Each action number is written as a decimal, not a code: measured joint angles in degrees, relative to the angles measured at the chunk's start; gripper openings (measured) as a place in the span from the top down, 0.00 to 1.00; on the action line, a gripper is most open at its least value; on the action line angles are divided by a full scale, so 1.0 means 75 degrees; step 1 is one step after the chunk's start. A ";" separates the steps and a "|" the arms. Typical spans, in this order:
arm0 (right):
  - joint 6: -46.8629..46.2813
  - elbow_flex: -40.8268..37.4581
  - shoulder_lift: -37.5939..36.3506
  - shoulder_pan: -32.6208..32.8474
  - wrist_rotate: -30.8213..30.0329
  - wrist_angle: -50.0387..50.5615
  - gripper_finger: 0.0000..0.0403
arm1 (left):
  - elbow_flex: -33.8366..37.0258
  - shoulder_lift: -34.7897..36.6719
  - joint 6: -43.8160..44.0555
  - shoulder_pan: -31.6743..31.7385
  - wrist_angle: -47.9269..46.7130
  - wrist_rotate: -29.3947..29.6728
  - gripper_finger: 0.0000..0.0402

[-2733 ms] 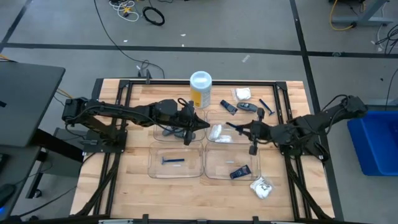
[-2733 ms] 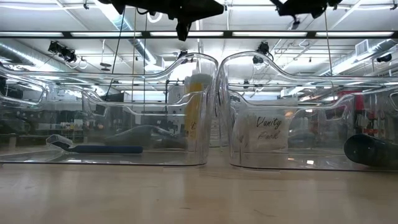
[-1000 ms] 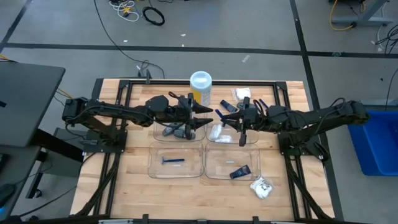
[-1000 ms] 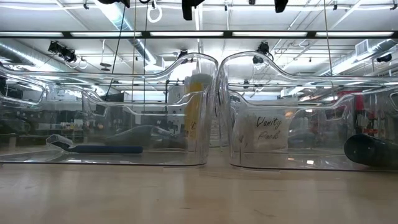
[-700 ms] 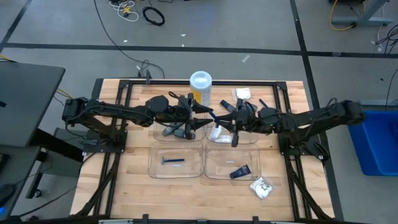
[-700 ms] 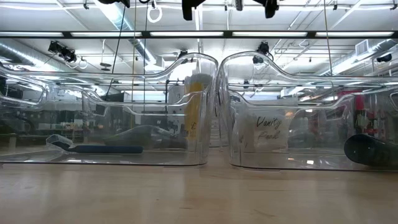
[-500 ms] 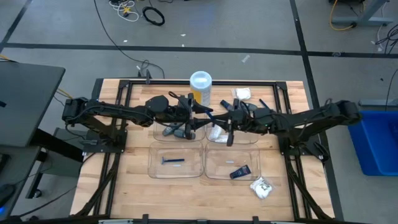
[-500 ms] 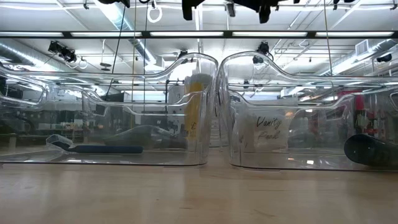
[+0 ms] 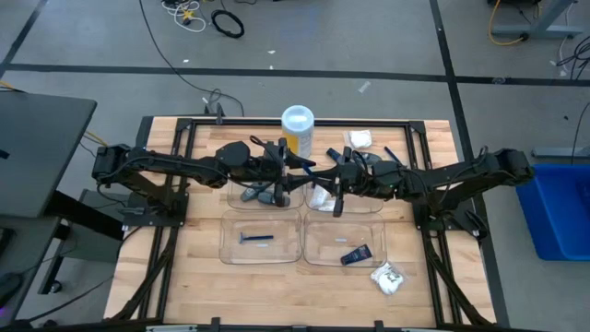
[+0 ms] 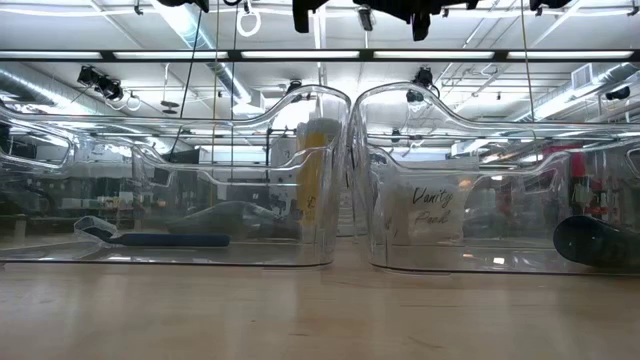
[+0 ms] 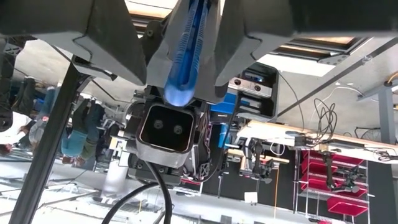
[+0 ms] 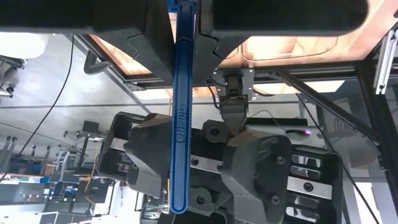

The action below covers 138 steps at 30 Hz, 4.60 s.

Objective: Pick & Place Travel size toiletries
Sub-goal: Put the bottom blue shaver into the bottom left transparent bin

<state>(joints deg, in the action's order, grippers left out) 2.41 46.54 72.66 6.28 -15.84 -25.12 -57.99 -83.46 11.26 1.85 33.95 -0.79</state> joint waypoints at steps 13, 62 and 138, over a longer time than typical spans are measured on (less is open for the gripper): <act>0.0001 0.0000 0.0000 0.0000 0.0000 0.0000 0.89 | 0.0002 0.0000 -0.0142 0.0003 0.0000 0.0025 0.75; 0.0003 0.0000 -0.0387 0.0000 -0.0017 -0.0060 0.53 | 0.0000 0.0000 -0.0216 0.0015 -0.0098 -0.0101 0.90; -0.0865 0.0000 -0.0901 0.0032 0.1603 0.2142 0.98 | -0.0001 0.0586 0.1248 -0.2311 -0.7668 -0.1187 0.90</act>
<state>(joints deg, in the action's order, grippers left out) -4.08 46.54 65.91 6.52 -3.81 -9.06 -58.00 -79.07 20.62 -15.49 -23.55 -9.69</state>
